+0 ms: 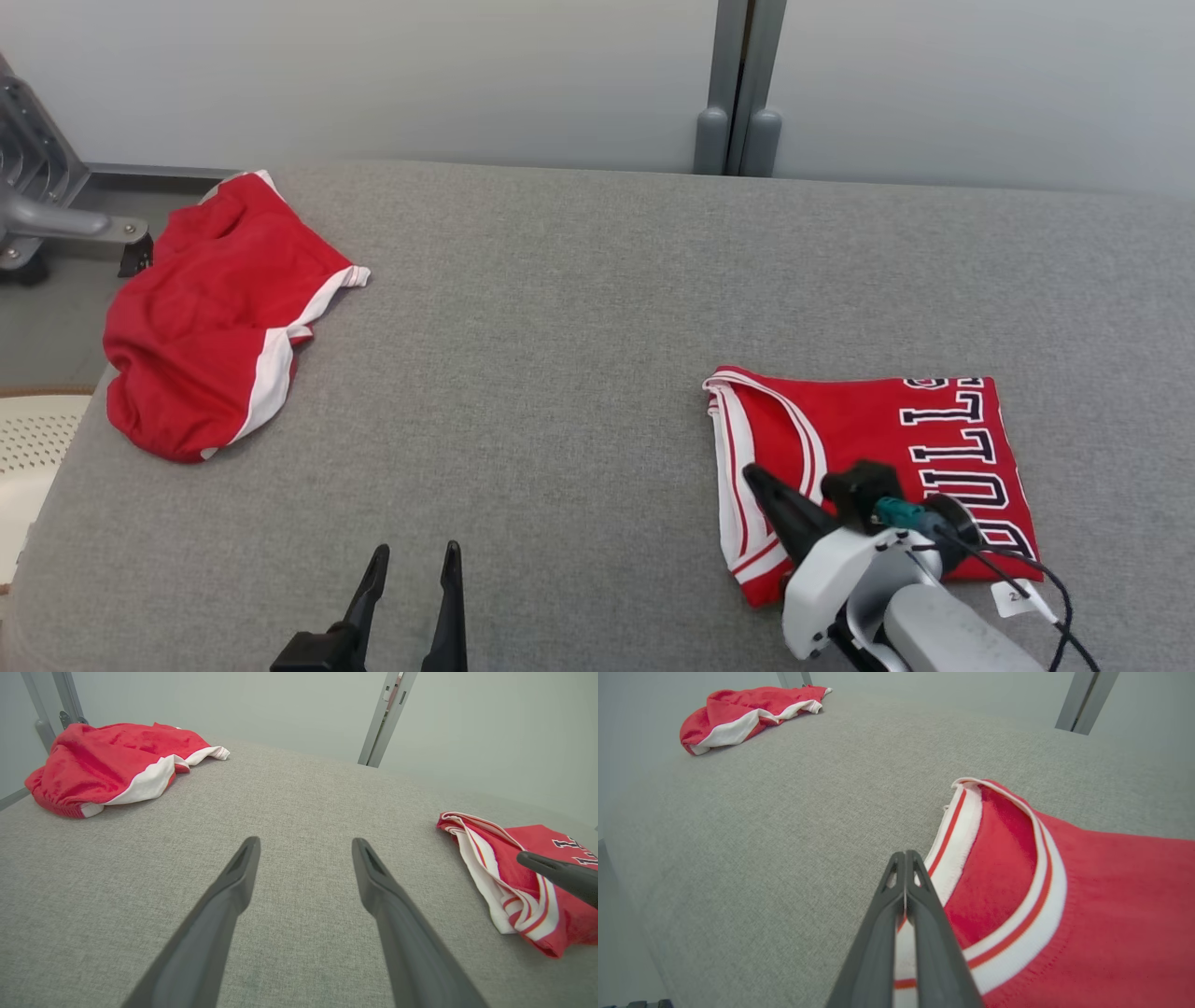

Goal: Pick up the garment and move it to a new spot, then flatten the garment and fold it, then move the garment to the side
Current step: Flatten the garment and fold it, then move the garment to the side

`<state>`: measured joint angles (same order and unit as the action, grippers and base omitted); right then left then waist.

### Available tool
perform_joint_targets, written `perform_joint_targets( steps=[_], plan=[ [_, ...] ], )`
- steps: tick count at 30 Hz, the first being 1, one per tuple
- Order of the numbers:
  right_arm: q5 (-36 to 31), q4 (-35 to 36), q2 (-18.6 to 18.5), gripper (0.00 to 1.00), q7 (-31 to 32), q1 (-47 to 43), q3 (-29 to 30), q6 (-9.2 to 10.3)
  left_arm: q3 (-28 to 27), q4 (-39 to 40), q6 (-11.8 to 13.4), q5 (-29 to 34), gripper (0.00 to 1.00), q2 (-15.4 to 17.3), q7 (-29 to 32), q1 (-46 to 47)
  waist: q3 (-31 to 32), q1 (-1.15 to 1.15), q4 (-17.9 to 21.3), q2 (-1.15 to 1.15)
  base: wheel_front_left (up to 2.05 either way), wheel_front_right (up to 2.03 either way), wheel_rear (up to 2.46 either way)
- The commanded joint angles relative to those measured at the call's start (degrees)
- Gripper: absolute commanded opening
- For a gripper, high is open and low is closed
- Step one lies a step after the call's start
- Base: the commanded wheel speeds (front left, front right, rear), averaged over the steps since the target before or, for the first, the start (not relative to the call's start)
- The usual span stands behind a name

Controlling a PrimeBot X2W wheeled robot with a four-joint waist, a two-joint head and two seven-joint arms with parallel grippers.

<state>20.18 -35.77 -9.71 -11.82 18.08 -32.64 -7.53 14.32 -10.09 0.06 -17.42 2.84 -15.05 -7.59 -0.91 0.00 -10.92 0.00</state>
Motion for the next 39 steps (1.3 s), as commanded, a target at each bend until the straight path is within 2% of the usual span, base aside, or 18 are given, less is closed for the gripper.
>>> perform_joint_targets(
  steps=[1,2,3,4,5,6,7,12,17,26,39],
  plan=[
    [0.19,0.56,-0.26,0.0,-1.09,-0.35,1.7,0.09,-0.35,0.15,0.29,0.41,1.0,0.11,-0.17,-0.69,1.15,0.0,1.08,0.0,0.0,0.0,0.0],
    [-0.63,1.46,-0.63,0.0,-1.98,-0.82,3.45,0.09,-0.51,0.25,0.41,0.43,1.0,0.11,-0.17,-0.87,1.43,0.0,1.48,0.0,0.0,0.0,0.0],
    [-1.24,2.28,-0.98,0.06,-2.48,-1.3,5.31,0.09,-0.65,0.34,0.38,0.54,1.0,0.11,-0.17,-0.97,1.58,0.0,1.85,0.0,0.0,0.0,0.0],
    [-1.8,3.4,-1.26,0.31,-2.89,-2.43,7.73,0.09,-0.87,0.39,0.33,0.68,1.0,0.11,-0.17,-1.0,1.75,0.0,2.24,0.0,0.0,0.0,0.0],
    [-2.68,4.57,-1.52,0.51,-3.12,-3.23,9.47,0.09,-1.05,0.39,0.24,0.89,1.0,0.11,-0.17,-0.99,1.89,0.0,2.58,0.0,0.0,0.0,0.0],
    [-4.03,6.52,-1.94,0.84,-3.35,-3.97,11.77,0.09,-1.36,0.41,0.06,1.19,1.0,0.11,-0.17,-0.93,2.0,0.0,3.02,0.0,0.0,0.0,0.0],
    [-4.99,8.35,-2.14,1.0,-3.41,-4.77,14.19,0.09,-1.69,0.46,-0.01,1.27,1.0,0.11,-0.17,-0.79,2.06,0.0,3.37,0.0,0.0,0.0,0.0],
    [-10.09,17.71,-2.98,1.0,-3.36,-12.3,25.77,0.09,-3.23,0.37,-0.63,2.24,1.0,0.11,-0.17,-0.41,2.85,0.0,4.74,0.0,0.0,0.0,0.0],
    [-10.91,23.51,-2.72,1.0,-3.37,-19.4,32.46,0.09,-4.26,0.35,-1.45,2.74,1.0,0.11,-0.17,-1.32,3.56,0.0,5.09,0.0,0.0,0.0,0.0],
    [-9.72,25.36,-1.01,1.0,-3.38,-27.18,35.98,0.09,-5.47,0.58,-2.62,3.59,1.0,0.11,-0.17,-2.94,3.66,0.0,5.86,0.0,0.0,0.0,0.0],
    [-10.19,25.01,-0.99,1.0,-3.39,-25.75,35.22,0.09,-5.47,1.43,-2.4,3.21,1.0,0.11,-0.17,-3.1,3.14,0.0,5.29,0.0,0.0,0.0,0.0]
  ],
)
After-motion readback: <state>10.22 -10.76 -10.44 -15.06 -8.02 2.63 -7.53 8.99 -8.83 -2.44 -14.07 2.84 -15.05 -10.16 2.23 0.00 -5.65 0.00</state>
